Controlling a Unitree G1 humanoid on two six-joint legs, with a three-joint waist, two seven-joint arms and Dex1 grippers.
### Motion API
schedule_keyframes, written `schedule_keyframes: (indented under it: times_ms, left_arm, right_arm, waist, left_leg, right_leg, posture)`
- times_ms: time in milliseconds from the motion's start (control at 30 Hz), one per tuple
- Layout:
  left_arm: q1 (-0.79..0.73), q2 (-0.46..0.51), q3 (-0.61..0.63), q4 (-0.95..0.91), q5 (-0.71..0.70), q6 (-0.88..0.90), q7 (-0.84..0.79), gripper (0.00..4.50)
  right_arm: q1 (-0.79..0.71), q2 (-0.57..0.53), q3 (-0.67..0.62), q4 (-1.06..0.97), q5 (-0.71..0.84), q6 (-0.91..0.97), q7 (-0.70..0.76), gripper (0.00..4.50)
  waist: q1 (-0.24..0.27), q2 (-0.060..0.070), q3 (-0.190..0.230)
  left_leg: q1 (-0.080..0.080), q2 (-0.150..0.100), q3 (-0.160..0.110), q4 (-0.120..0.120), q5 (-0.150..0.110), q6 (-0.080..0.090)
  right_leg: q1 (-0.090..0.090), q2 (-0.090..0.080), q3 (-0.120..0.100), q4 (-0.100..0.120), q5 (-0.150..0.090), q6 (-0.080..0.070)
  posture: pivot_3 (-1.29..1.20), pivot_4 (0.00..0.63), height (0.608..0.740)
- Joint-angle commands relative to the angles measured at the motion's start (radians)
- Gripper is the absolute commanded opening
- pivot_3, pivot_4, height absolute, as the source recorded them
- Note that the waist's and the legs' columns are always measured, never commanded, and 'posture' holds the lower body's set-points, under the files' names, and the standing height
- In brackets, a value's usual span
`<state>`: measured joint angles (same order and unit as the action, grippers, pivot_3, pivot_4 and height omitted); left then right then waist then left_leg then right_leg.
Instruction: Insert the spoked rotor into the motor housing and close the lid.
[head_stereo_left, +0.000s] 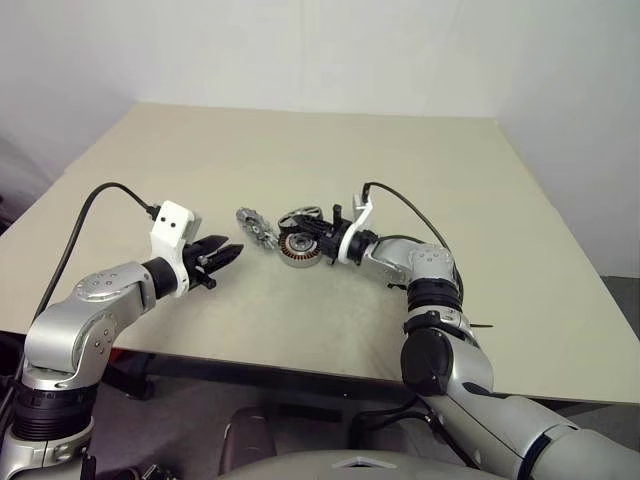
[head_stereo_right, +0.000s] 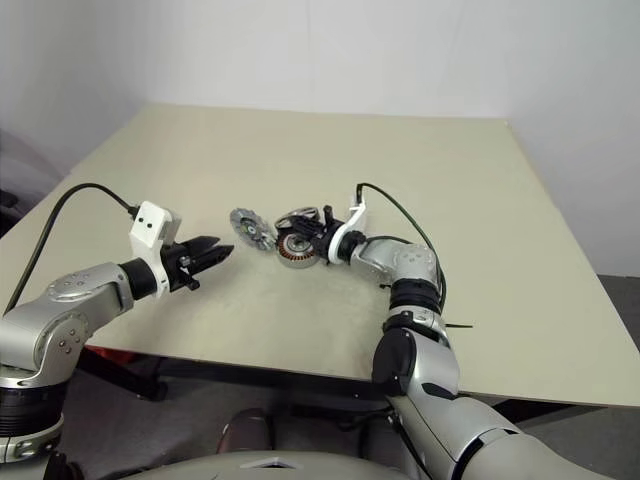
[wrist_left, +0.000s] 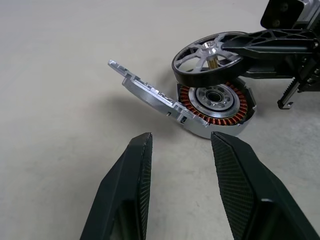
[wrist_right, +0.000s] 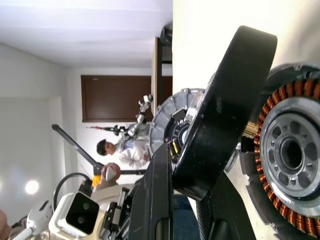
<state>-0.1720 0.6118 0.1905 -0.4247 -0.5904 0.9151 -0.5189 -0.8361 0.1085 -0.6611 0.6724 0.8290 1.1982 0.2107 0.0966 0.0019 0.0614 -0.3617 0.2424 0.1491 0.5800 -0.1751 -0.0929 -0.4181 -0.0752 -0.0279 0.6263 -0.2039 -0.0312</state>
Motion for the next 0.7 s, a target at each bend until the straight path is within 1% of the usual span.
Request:
schedule_keyframes:
  times_ms: [33, 333, 700]
  left_arm:
    - [-0.015, 0.019, 0.013, -0.021, -0.006, -0.004, -0.005, 1.97]
    - [-0.014, 0.021, 0.014, -0.019, -0.007, -0.004, -0.002, 1.97]
    - [-0.014, 0.025, 0.013, -0.018, -0.002, -0.003, 0.0, 1.97]
  right_arm:
    - [-0.001, 0.008, 0.001, -0.024, 0.046, -0.007, 0.001, 0.3]
    - [0.034, 0.005, 0.024, -0.049, 0.069, 0.029, 0.012, 0.3]
    - [0.054, 0.009, 0.054, -0.049, 0.079, 0.022, 0.019, 0.3]
  waist:
    - [0.0, 0.0, 0.0]
    - [0.0, 0.0, 0.0]
    - [0.0, 0.0, 0.0]
  left_leg:
    - [0.0, 0.0, 0.0, 0.0, 0.0, 0.0]
    - [0.0, 0.0, 0.0, 0.0, 0.0, 0.0]
    - [0.0, 0.0, 0.0, 0.0, 0.0, 0.0]
  right_leg:
    - [0.0, 0.0, 0.0, 0.0, 0.0, 0.0]
    - [0.0, 0.0, 0.0, 0.0, 0.0, 0.0]
    - [0.0, 0.0, 0.0, 0.0, 0.0, 0.0]
  posture:
    - [0.0, 0.0, 0.74]
    - [0.0, 0.0, 0.74]
    - [0.0, 0.0, 0.74]
